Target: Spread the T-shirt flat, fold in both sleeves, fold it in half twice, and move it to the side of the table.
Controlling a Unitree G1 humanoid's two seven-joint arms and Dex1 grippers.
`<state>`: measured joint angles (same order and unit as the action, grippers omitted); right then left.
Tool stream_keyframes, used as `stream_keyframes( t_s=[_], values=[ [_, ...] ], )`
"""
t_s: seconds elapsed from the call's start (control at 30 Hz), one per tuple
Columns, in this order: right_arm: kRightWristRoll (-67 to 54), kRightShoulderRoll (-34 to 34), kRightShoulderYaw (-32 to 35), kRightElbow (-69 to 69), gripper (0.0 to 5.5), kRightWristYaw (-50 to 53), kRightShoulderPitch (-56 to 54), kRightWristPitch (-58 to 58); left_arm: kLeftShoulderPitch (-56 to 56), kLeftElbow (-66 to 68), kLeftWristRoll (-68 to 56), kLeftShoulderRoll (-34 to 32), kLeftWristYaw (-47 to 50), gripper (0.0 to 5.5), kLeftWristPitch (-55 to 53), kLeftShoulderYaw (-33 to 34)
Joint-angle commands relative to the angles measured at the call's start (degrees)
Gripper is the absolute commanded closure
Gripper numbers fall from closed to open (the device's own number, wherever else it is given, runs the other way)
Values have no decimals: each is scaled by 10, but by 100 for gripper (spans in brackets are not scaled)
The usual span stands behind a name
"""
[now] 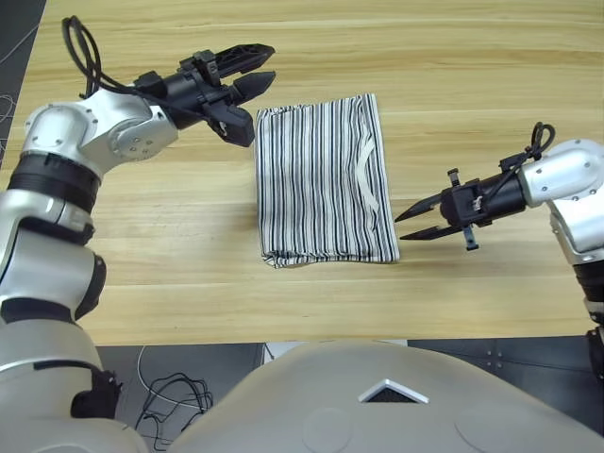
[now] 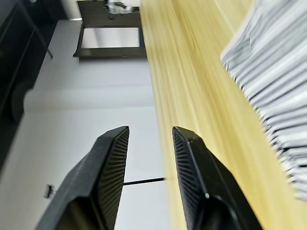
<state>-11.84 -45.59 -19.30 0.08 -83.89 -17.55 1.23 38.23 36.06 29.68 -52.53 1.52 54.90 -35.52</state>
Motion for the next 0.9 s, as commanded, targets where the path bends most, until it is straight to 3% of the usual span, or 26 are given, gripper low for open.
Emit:
stream_keyframes(
  t_s=[0.03,0.17,0.37,0.63,0.9],
  values=[
    [113,-12,-1,153,384,64,-7,210,-155,-114,-170,-128,-187,335,-20,3],
    [146,-13,-14,247,306,74,9,405,-269,-171,-227,-182,-283,266,-48,13],
    [133,-1,-34,291,207,72,15,513,-361,-240,-213,-197,-338,179,-85,68],
    [215,63,-53,360,203,185,1,700,-409,-252,-136,-131,-353,175,-85,85],
    [364,111,-62,429,203,330,-40,770,-379,-247,-86,-67,-365,175,-67,89]
  ],
)
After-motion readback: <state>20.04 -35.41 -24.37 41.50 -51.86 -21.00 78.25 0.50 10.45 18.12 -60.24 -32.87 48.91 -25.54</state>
